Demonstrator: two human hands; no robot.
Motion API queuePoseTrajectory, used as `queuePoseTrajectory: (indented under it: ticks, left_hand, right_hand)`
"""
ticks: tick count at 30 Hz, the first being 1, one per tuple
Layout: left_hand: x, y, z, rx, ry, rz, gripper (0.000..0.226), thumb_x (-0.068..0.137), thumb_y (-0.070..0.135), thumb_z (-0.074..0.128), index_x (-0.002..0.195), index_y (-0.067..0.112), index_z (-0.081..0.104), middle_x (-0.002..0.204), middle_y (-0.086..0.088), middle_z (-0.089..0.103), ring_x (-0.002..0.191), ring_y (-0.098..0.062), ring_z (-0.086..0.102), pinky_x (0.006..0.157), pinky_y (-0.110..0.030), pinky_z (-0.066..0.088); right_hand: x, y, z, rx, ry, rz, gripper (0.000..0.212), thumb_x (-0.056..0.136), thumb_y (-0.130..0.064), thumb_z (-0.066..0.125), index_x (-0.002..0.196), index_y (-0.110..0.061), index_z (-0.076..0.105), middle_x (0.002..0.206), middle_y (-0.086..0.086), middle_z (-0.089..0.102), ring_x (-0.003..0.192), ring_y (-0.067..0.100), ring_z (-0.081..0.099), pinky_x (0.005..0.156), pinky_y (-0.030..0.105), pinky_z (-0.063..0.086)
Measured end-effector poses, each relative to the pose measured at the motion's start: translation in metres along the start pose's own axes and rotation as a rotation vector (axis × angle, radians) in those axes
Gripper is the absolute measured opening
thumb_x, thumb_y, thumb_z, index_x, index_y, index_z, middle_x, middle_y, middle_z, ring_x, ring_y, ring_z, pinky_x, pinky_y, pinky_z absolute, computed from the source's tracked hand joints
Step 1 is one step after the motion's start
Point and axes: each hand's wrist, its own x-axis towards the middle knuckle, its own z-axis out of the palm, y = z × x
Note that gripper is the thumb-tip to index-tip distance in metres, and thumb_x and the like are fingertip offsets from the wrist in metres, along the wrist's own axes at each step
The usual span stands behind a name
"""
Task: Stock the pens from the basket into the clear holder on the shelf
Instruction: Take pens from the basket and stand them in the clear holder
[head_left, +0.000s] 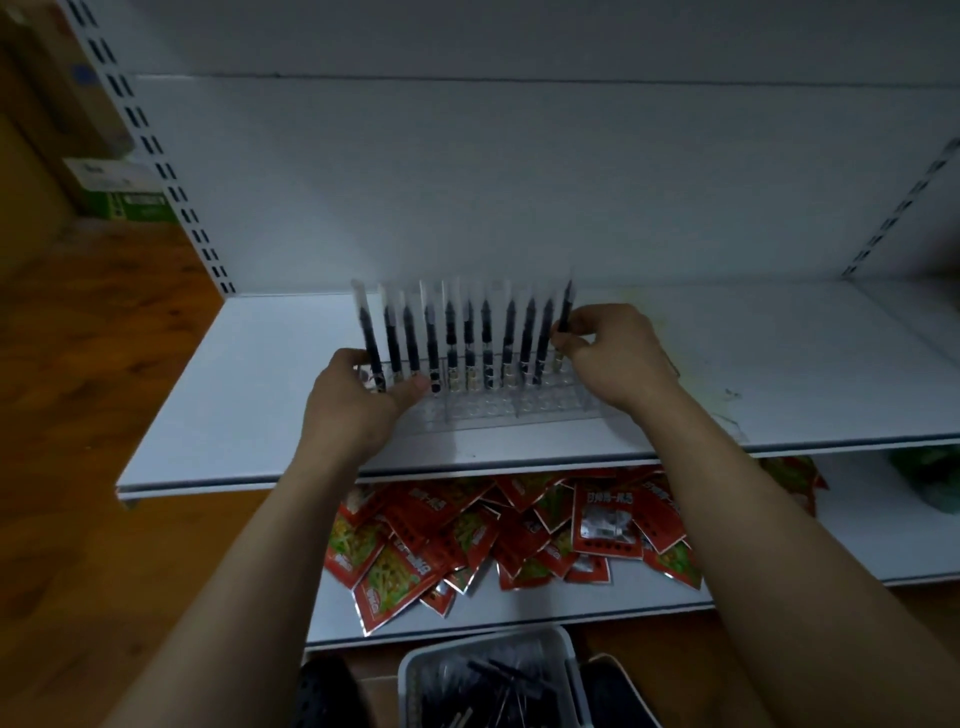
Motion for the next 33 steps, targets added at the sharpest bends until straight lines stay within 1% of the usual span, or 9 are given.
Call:
queuePoseTrajectory:
  ticks: [7, 9, 12, 16, 20, 25, 29, 31, 33]
  left_hand:
    - [-0.001, 0.0, 0.001, 0.022, 0.026, 0.009, 0.073, 0.078, 0.045, 0.074, 0.137, 0.013, 0.044, 0.138, -0.008, 0.051, 0.121, -0.027, 0.051, 0.088, -0.032, 0.04]
    - [-0.001, 0.0, 0.001, 0.025, 0.026, 0.009, 0.072, 0.079, 0.045, 0.074, 0.136, 0.013, 0.044, 0.138, -0.008, 0.051, 0.121, -0.028, 0.051, 0.09, -0.034, 0.042]
    - [0.001, 0.0, 0.002, 0.023, 0.03, 0.004, 0.071, 0.079, 0.043, 0.075, 0.135, 0.013, 0.045, 0.137, -0.008, 0.051, 0.121, -0.028, 0.051, 0.09, -0.035, 0.042]
    - [0.001, -0.001, 0.003, 0.035, 0.051, 0.028, 0.071, 0.078, 0.042, 0.076, 0.135, 0.012, 0.046, 0.136, -0.009, 0.051, 0.119, -0.027, 0.052, 0.09, -0.035, 0.043]
    - [-0.012, -0.005, 0.004, 0.083, 0.123, 0.088, 0.076, 0.076, 0.042, 0.077, 0.138, 0.014, 0.042, 0.139, -0.01, 0.044, 0.128, -0.028, 0.043, 0.098, -0.039, 0.04]
    - [-0.05, -0.009, 0.004, 0.217, 0.299, 0.145, 0.073, 0.078, 0.043, 0.075, 0.136, 0.015, 0.041, 0.141, -0.011, 0.034, 0.131, -0.029, 0.029, 0.104, -0.044, 0.033]
    - [-0.079, -0.022, 0.011, 0.281, 0.289, 0.221, 0.056, 0.079, 0.039, 0.074, 0.124, 0.017, 0.049, 0.13, -0.01, 0.041, 0.125, -0.028, 0.033, 0.1, -0.041, 0.036]
    - [-0.087, -0.027, 0.014, 0.307, 0.246, 0.25, 0.052, 0.081, 0.04, 0.073, 0.123, 0.018, 0.05, 0.13, -0.009, 0.043, 0.124, -0.027, 0.035, 0.098, -0.041, 0.039]
    - [-0.089, -0.029, 0.011, 0.304, 0.218, 0.243, 0.055, 0.082, 0.041, 0.071, 0.128, 0.02, 0.048, 0.134, -0.009, 0.043, 0.126, -0.027, 0.034, 0.099, -0.042, 0.04]
  right_hand:
    - [-0.005, 0.001, 0.007, 0.108, 0.037, 0.029, 0.036, 0.096, -0.024, 0.057, 0.128, -0.007, 0.06, 0.133, 0.006, 0.06, 0.122, 0.019, 0.054, 0.097, 0.018, 0.034]
    - [-0.006, 0.005, 0.009, 0.071, 0.04, 0.025, 0.034, 0.095, -0.027, 0.059, 0.124, -0.011, 0.064, 0.13, 0.003, 0.062, 0.121, 0.019, 0.055, 0.108, 0.026, 0.034]
    - [-0.004, 0.012, 0.009, -0.034, 0.022, 0.026, 0.03, 0.092, -0.031, 0.06, 0.118, -0.019, 0.068, 0.125, 0.0, 0.065, 0.118, 0.02, 0.057, 0.111, 0.039, 0.034]
    - [-0.013, 0.016, 0.008, -0.107, 0.013, 0.004, 0.047, 0.092, -0.039, 0.06, 0.135, -0.02, 0.053, 0.136, 0.002, 0.057, 0.126, 0.022, 0.05, 0.116, 0.045, 0.023]
    - [-0.035, 0.018, 0.006, -0.049, 0.16, -0.048, 0.059, 0.085, -0.041, 0.069, 0.137, -0.02, 0.05, 0.138, 0.004, 0.052, 0.128, 0.023, 0.046, 0.112, 0.047, 0.03]
    - [-0.077, 0.012, 0.005, -0.021, 0.24, -0.147, 0.021, 0.086, -0.024, 0.067, 0.105, -0.017, 0.062, 0.103, -0.003, 0.056, 0.105, 0.021, 0.054, 0.093, 0.04, 0.044]
    - [-0.114, 0.0, 0.014, -0.049, -0.006, -0.106, 0.007, 0.089, -0.027, 0.064, 0.085, -0.023, 0.059, 0.082, -0.011, 0.059, 0.078, 0.011, 0.058, 0.068, 0.027, 0.046]
    - [-0.126, 0.0, 0.021, -0.135, -0.091, -0.122, 0.008, 0.09, -0.032, 0.062, 0.091, -0.024, 0.062, 0.087, -0.01, 0.06, 0.081, 0.011, 0.058, 0.071, 0.028, 0.048]
    - [-0.128, 0.002, 0.024, -0.187, -0.037, -0.145, 0.016, 0.09, -0.033, 0.061, 0.102, -0.023, 0.063, 0.103, -0.004, 0.059, 0.097, 0.014, 0.055, 0.081, 0.028, 0.045]
